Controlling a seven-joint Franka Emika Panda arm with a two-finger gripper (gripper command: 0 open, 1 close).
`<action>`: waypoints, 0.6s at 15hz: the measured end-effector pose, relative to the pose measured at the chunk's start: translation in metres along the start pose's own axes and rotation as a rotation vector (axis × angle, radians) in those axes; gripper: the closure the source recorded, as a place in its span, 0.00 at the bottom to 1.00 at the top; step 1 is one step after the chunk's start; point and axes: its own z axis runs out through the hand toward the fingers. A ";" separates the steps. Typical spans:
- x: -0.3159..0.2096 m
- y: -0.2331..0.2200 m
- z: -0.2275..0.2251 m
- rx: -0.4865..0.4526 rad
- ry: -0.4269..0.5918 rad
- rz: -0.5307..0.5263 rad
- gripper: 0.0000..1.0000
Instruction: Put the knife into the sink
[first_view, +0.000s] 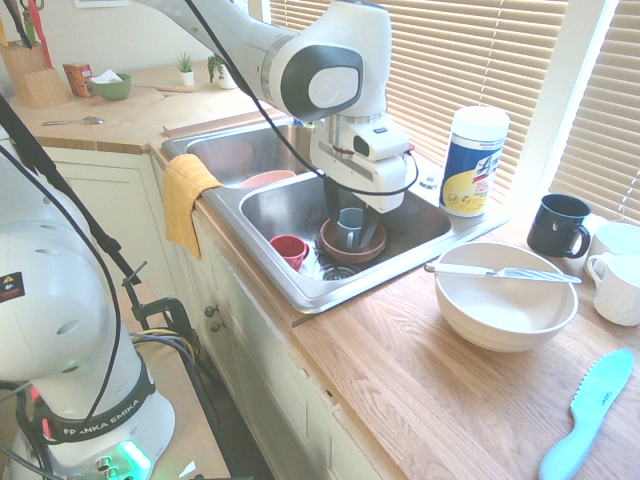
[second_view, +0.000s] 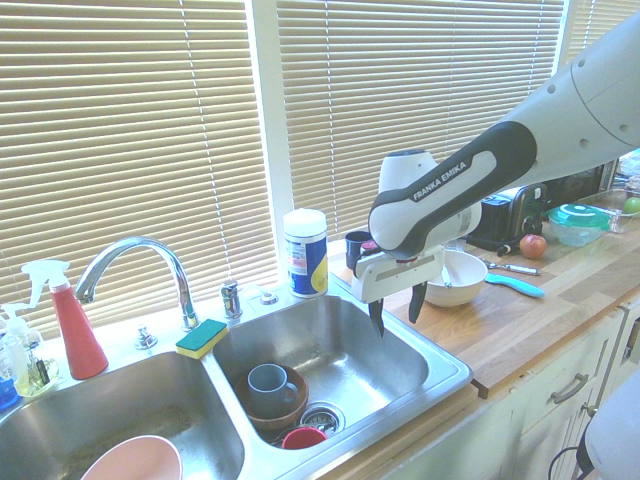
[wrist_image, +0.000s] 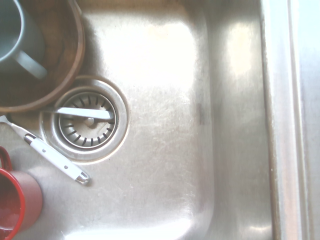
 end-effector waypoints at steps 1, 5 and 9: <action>0.000 0.000 0.000 0.000 0.000 0.001 0.00; 0.020 -0.014 -0.031 0.055 0.074 0.094 0.00; 0.085 -0.012 -0.073 0.049 0.153 0.278 0.00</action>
